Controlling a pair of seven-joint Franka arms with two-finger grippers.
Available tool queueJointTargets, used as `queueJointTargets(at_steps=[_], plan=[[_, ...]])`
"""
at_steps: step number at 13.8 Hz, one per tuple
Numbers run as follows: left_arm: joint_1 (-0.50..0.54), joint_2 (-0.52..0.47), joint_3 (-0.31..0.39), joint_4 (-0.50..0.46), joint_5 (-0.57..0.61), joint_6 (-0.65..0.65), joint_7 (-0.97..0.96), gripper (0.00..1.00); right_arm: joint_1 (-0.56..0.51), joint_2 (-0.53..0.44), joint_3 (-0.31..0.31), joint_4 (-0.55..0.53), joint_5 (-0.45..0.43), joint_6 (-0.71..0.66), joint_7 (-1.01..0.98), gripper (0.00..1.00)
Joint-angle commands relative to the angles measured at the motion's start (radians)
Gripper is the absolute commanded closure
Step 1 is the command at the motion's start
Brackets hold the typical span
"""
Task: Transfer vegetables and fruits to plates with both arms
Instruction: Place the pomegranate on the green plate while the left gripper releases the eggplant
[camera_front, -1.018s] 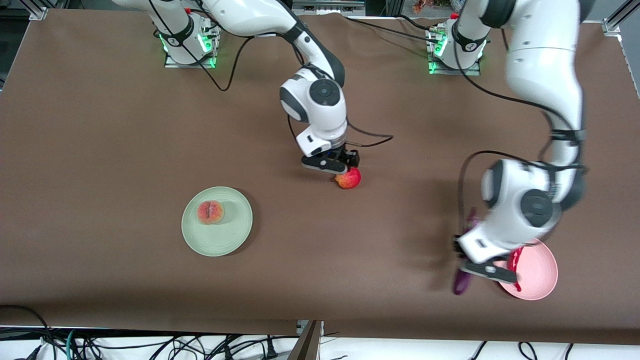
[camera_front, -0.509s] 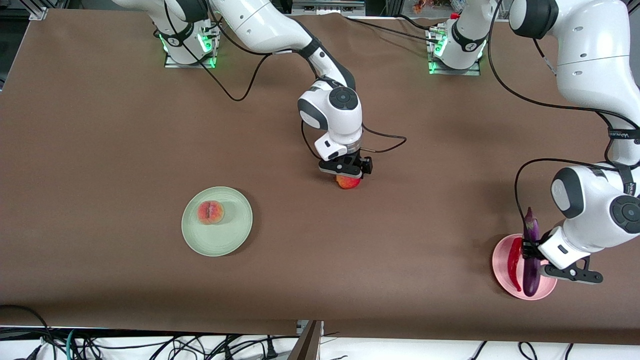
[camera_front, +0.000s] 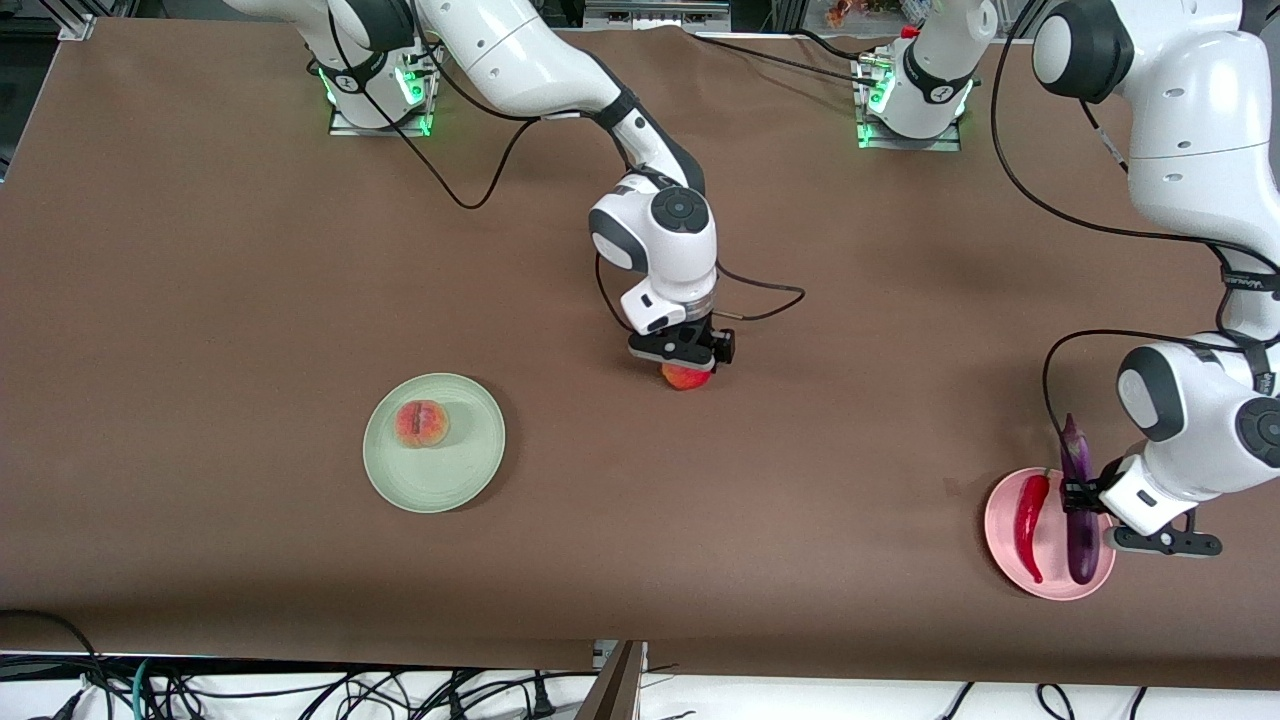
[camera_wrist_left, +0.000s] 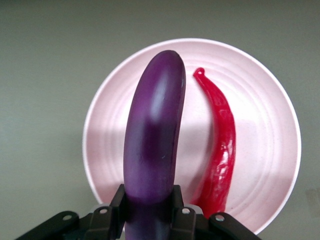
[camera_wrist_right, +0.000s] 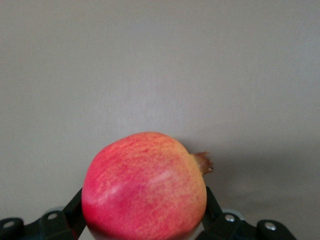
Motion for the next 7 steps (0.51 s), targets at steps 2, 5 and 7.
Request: queueJointTargets(at_steps=[2,5,7], plan=[[-0.007,0.007,-0.002,0.008,-0.015,0.009,0.001,0.93,-0.065,-0.082,0.011,0.001,-0.006,-0.089,-0.077,0.95],[-0.007,-0.002,-0.005,0.027,-0.018,0.01,0.002,0.0,-0.169,-0.228,-0.011,-0.152,0.021,-0.154,-0.371,0.95],[-0.007,-0.029,-0.02,0.027,-0.05,-0.046,-0.004,0.0,-0.249,-0.329,-0.014,-0.293,0.063,-0.154,-0.567,0.94]])
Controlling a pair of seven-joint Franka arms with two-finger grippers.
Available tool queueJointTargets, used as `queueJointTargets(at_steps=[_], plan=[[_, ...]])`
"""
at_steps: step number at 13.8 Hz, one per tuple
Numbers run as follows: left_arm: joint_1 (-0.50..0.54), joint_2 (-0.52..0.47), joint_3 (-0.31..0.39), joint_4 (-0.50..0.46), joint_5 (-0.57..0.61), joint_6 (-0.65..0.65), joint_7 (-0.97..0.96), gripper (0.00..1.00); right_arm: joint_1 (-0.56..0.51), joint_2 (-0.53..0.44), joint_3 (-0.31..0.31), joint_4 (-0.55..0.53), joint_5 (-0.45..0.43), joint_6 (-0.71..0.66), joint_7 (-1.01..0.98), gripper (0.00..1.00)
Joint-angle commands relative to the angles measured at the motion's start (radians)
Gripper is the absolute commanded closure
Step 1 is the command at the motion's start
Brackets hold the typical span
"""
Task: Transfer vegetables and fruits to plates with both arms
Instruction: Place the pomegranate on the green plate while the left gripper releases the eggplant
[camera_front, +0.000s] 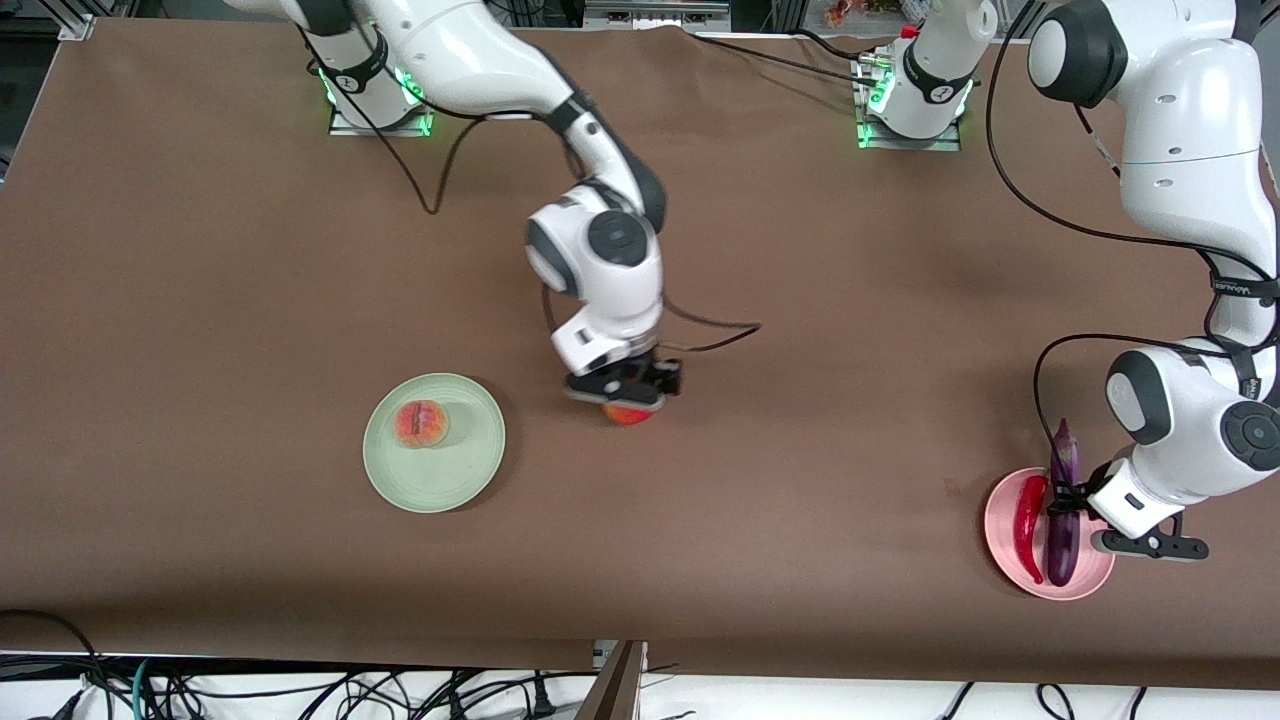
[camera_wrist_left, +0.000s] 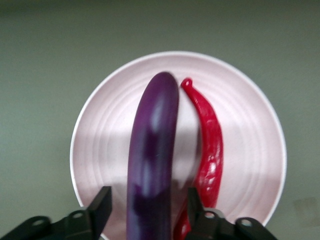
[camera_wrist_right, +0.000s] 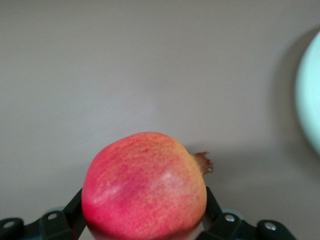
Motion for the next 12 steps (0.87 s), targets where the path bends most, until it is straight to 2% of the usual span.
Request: queueJointTargets(at_steps=[1,3,4,5,6,7,10,12], plan=[[-0.001,-0.035,-0.016,0.002,-0.039,-0.084,-0.002,0.0,-0.117,-0.179,0.014,-0.259,0.044,0.017,-0.258,0.94],[-0.004,-0.061,-0.013,0.051,-0.039,-0.165,-0.002,0.0,-0.212,-0.202,0.014,-0.355,0.057,0.098,-0.413,0.9],[-0.009,-0.064,-0.016,0.07,-0.039,-0.232,-0.002,0.0,-0.228,-0.196,0.016,-0.369,0.098,0.13,-0.435,0.82],[-0.009,-0.084,-0.017,0.086,-0.041,-0.3,-0.002,0.0,-0.228,-0.185,0.017,-0.372,0.147,0.165,-0.436,0.59],[-0.014,-0.119,-0.017,0.093,-0.038,-0.358,-0.007,0.0,-0.231,-0.172,0.017,-0.371,0.172,0.193,-0.441,0.27],[-0.03,-0.147,-0.016,0.093,-0.027,-0.404,-0.019,0.0,-0.235,-0.17,0.017,-0.366,0.175,0.199,-0.442,0.0],[-0.066,-0.228,-0.005,0.093,-0.025,-0.536,-0.115,0.0,-0.277,-0.182,0.019,-0.36,0.175,0.18,-0.468,0.0],[-0.069,-0.283,-0.014,0.091,-0.022,-0.618,-0.204,0.0,-0.277,-0.225,0.014,-0.36,0.178,0.138,-0.472,0.0]])
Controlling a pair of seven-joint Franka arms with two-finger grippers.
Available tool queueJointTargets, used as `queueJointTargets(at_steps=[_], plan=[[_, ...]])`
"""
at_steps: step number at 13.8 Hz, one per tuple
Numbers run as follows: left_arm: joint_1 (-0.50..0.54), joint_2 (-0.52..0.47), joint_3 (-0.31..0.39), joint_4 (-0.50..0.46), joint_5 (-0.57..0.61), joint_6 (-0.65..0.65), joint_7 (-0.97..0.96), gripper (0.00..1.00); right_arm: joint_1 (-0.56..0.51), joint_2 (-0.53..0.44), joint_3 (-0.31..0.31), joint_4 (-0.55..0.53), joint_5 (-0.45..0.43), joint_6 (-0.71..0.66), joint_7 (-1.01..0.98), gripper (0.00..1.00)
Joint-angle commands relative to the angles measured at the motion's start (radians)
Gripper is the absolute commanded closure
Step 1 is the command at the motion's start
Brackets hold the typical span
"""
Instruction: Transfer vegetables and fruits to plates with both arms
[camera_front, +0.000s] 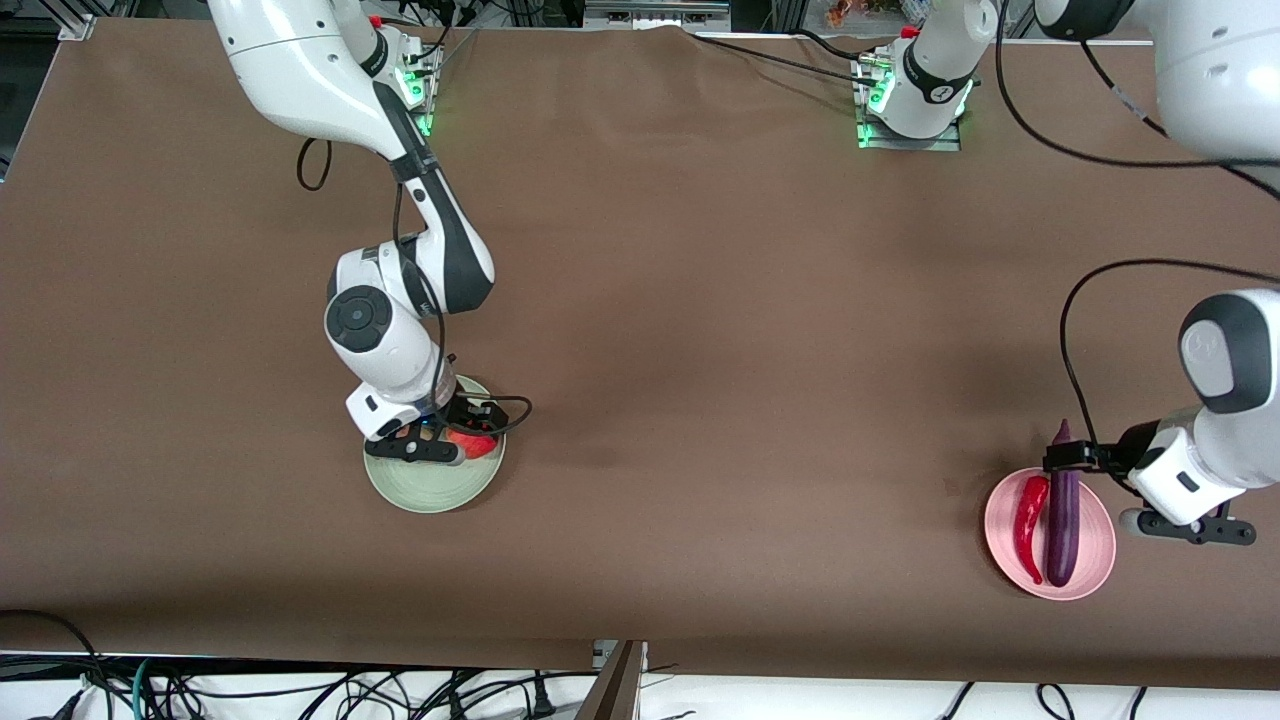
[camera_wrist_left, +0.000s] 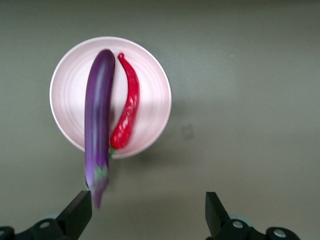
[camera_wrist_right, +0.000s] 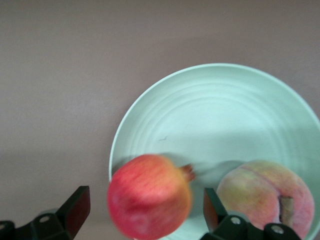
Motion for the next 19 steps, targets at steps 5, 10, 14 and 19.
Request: queueJointTargets(at_steps=[5,10,14,19], plan=[[-0.093,-0.282,0.015,-0.075,0.142,-0.192,-0.171,0.0,-0.094,-0.227,-0.003,-0.018,0.037,-0.277,-0.059,0.0],[-0.104,-0.507,0.005,-0.257,0.133,-0.196,-0.175,0.0,-0.095,-0.53,-0.034,-0.053,0.013,-0.603,-0.102,0.0],[-0.089,-0.597,-0.002,-0.405,0.111,-0.193,-0.179,0.0,-0.097,-0.678,-0.094,-0.058,-0.063,-0.792,-0.217,0.0],[-0.066,-0.575,-0.001,-0.395,0.064,-0.195,-0.165,0.0,-0.382,-0.645,0.178,0.054,-0.095,-0.884,-0.242,0.0]])
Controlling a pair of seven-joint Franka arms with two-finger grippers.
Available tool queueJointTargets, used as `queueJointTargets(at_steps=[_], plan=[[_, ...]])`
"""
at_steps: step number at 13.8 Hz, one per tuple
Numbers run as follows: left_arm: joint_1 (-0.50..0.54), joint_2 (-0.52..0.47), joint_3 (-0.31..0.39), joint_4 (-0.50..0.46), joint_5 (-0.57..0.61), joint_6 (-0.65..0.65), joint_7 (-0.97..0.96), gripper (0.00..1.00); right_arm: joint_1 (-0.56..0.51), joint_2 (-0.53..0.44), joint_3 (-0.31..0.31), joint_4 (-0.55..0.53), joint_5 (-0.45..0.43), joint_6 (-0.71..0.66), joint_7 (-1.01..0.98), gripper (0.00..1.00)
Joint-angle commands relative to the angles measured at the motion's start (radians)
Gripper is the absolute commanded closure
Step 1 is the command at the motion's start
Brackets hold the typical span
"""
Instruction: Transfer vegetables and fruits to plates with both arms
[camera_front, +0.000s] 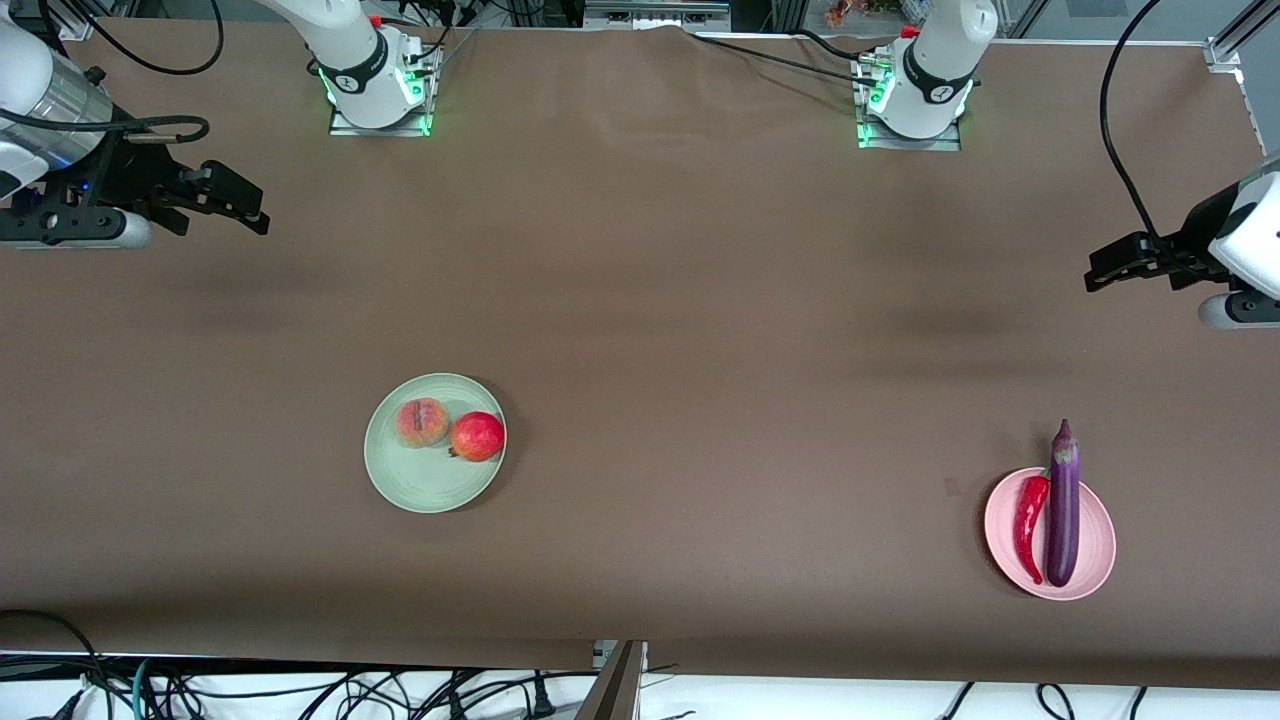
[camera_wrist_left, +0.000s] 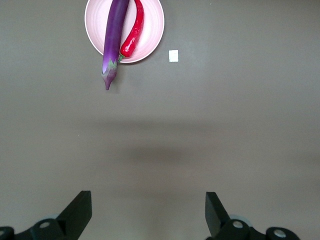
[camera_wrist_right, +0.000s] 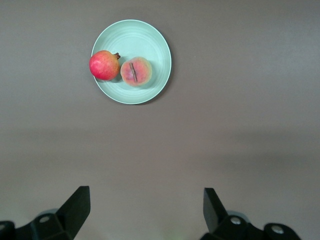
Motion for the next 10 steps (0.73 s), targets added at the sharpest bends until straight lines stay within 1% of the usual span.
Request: queueJointTargets(at_steps=[1,4,6,7,10], plan=[[0.006,-0.002,-0.001,-0.01,-0.014,0.013,0.011,0.0,-0.106,0.03,0.103,0.066,-0.01,-0.027,-0.029,0.0],[0.001,0.004,-0.001,-0.003,-0.005,0.014,0.008,0.0,-0.105,0.038,0.104,0.076,-0.015,-0.03,-0.026,0.0],[-0.002,0.016,-0.001,0.015,-0.005,0.014,0.007,0.0,-0.103,0.043,0.108,0.081,-0.078,-0.038,-0.055,0.0],[-0.004,0.018,-0.001,0.021,-0.005,0.013,0.005,0.0,-0.102,0.043,0.109,0.081,-0.089,-0.038,-0.087,0.0],[-0.002,0.02,-0.001,0.024,-0.005,0.013,0.005,0.0,-0.102,0.043,0.108,0.081,-0.09,-0.048,-0.092,0.0]])
